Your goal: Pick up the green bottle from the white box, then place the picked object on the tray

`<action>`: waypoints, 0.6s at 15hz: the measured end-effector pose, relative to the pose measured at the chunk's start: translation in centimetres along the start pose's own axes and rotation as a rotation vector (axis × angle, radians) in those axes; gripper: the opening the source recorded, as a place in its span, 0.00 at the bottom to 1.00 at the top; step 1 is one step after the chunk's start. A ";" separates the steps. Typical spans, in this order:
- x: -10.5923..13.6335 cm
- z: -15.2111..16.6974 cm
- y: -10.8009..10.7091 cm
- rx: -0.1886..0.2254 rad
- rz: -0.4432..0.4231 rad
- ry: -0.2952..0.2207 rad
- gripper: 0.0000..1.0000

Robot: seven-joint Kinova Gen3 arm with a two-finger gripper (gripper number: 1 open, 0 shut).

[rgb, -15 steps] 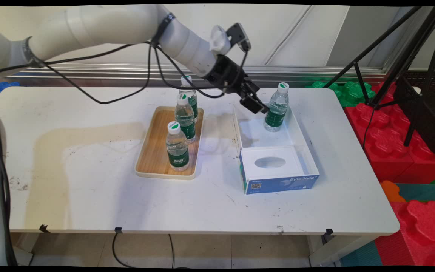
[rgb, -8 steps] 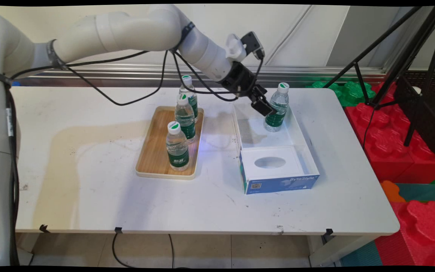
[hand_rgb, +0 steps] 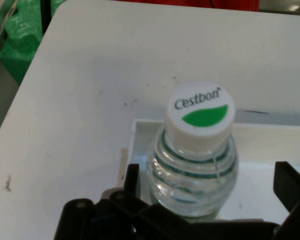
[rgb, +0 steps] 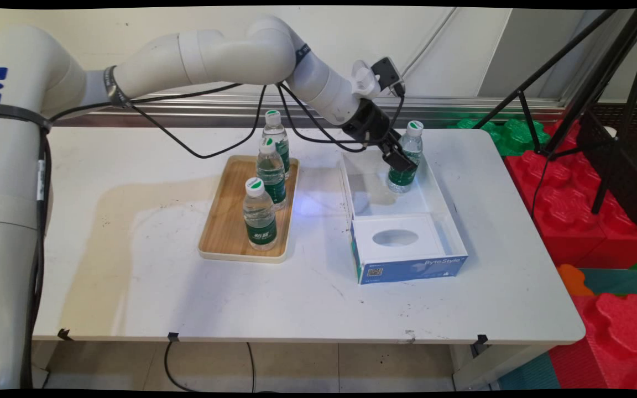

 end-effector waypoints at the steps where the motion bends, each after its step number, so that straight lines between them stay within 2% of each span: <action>1: 0.0 0.3 -0.1 0.002 0.001 0.000 1.00; 5: 0.4 1.6 -0.4 0.005 0.006 0.003 1.00; 6: 0.5 1.9 -0.5 0.005 0.007 0.005 0.00; 9: 0.8 2.4 -0.6 0.004 0.012 0.009 0.00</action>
